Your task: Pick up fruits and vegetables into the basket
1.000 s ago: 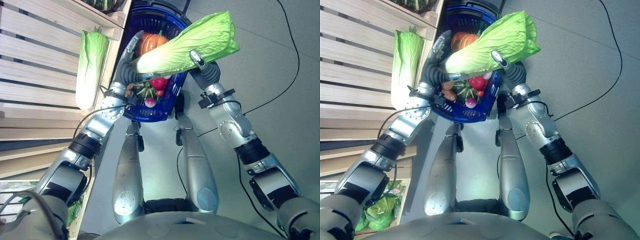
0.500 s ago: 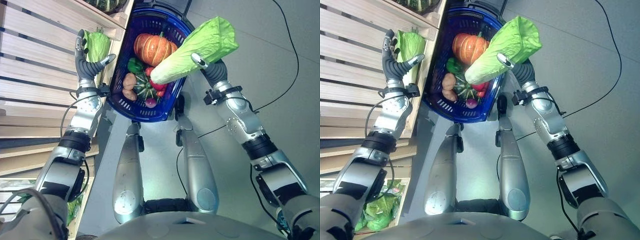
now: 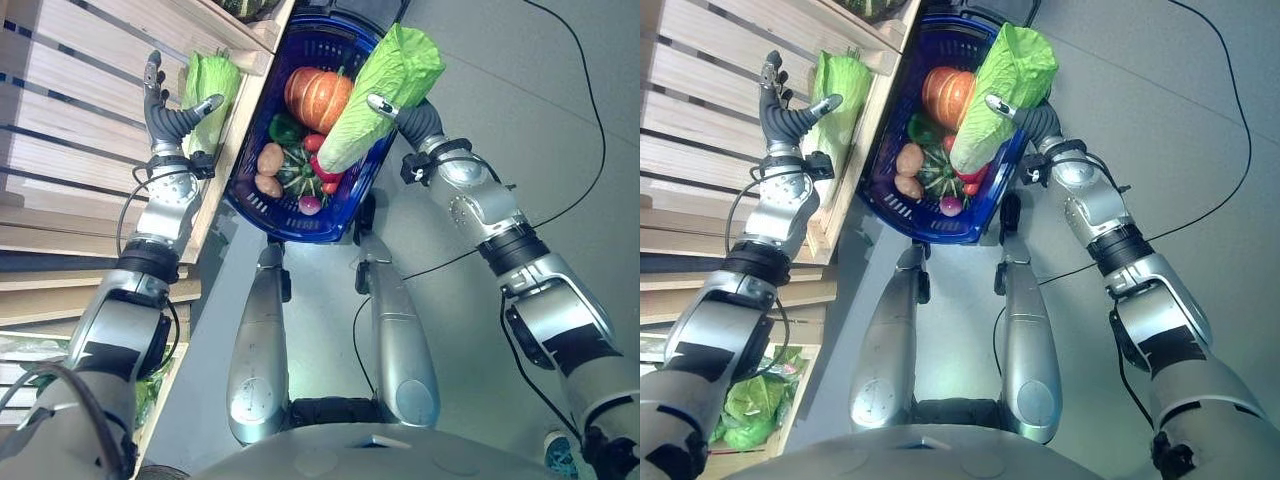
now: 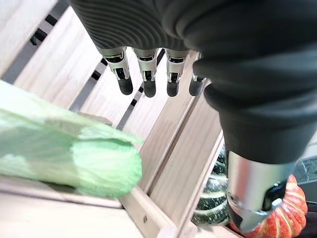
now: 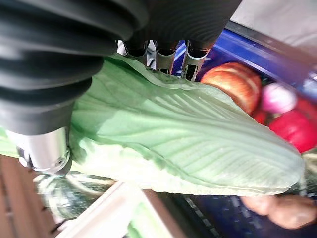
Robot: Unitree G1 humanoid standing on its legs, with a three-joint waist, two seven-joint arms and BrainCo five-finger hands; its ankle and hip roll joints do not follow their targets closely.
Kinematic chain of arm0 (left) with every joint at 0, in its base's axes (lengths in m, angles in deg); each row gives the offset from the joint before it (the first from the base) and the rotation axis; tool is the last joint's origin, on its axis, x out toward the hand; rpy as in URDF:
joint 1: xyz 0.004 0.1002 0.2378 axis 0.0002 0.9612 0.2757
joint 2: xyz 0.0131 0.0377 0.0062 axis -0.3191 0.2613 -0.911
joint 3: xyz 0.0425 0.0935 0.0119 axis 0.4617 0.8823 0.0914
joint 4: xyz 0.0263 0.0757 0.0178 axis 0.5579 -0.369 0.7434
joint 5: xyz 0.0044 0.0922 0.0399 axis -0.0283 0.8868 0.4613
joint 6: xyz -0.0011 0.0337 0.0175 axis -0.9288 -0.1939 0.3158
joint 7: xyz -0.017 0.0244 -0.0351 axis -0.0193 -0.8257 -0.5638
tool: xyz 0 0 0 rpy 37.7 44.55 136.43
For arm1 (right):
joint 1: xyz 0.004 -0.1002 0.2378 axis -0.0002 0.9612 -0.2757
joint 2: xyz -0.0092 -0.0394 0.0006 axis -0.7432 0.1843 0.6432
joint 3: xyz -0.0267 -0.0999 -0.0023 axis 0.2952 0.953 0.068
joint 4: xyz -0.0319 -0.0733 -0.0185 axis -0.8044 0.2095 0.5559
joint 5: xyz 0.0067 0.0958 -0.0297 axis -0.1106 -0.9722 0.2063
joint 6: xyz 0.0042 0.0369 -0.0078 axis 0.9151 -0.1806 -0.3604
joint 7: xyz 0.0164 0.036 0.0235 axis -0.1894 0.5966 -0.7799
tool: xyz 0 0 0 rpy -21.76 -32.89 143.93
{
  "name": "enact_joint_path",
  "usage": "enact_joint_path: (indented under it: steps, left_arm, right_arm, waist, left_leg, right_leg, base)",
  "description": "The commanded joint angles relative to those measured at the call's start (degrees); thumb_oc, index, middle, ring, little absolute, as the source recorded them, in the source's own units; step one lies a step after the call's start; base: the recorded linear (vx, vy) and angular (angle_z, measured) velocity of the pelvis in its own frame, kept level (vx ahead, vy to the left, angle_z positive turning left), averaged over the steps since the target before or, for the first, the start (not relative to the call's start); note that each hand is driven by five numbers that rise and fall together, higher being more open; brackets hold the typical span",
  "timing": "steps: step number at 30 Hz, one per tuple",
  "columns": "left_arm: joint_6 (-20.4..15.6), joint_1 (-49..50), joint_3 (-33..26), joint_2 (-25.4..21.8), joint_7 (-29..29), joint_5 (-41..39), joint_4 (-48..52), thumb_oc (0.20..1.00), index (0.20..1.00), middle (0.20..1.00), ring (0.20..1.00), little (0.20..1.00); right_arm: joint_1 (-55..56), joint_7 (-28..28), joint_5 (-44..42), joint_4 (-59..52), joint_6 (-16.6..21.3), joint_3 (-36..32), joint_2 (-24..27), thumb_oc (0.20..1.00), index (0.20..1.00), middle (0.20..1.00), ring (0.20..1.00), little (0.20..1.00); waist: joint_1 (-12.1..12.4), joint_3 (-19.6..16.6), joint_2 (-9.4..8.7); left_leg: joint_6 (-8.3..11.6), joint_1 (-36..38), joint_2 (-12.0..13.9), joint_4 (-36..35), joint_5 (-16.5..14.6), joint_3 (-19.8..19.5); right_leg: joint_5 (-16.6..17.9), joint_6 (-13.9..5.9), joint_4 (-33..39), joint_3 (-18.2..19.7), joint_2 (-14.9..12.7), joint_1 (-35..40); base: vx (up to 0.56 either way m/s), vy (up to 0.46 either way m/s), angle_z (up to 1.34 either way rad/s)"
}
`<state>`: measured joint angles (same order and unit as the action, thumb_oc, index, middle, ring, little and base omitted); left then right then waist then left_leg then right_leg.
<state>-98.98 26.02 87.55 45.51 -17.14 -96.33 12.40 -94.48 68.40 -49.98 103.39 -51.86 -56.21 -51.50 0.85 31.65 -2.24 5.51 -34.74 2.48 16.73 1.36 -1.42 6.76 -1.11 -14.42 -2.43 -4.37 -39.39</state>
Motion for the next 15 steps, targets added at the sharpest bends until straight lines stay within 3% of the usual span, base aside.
enact_joint_path:
  steps: [1,8,15]
  left_arm:
    - [-2.0,-1.7,0.0,-1.6,0.9,-1.4,-0.8,1.000,1.000,1.000,1.000,1.000]
    - [-2.7,-4.7,2.2,-1.0,2.1,-1.4,-3.5,1.000,1.000,1.000,1.000,1.000]
    - [-4.1,-7.3,4.3,1.0,2.2,-1.2,-5.6,1.000,1.000,1.000,1.000,1.000]
  right_arm:
    - [-3.2,-1.0,-0.1,0.5,-0.6,1.1,0.3,0.200,0.200,0.200,0.200,0.200]
    - [-9.1,-2.4,0.1,13.9,-3.8,2.3,-1.8,0.200,0.200,0.200,0.200,0.200]
    - [-13.9,-7.4,-1.1,30.0,-3.4,0.9,-3.8,0.200,0.200,0.200,0.200,0.200]
  waist:
    - [0.3,-1.9,2.91]
    - [1.7,-1.9,3.73]
    - [3.1,-1.9,5.22]
  left_leg:
    - [-1.07,-2.3,-3.8,-1.6,0.7,1.0]
    - [-1.24,-3.2,-4.4,-0.5,0.6,0.4]
    - [-1.54,-4.8,-5.1,0.4,0.7,-0.4]
  right_leg:
    - [-8.3,-2.41,-5.0,-4.4,1.1,1.5]
    - [-8.5,-2.18,-6.2,-5.0,0.9,0.8]
    - [-8.7,-2.06,-7.3,-5.5,0.8,-0.7]
  base:
    - [0.00,0.000,0.00]
    - [0.01,-0.011,0.07]
    - [0.01,0.006,0.06]
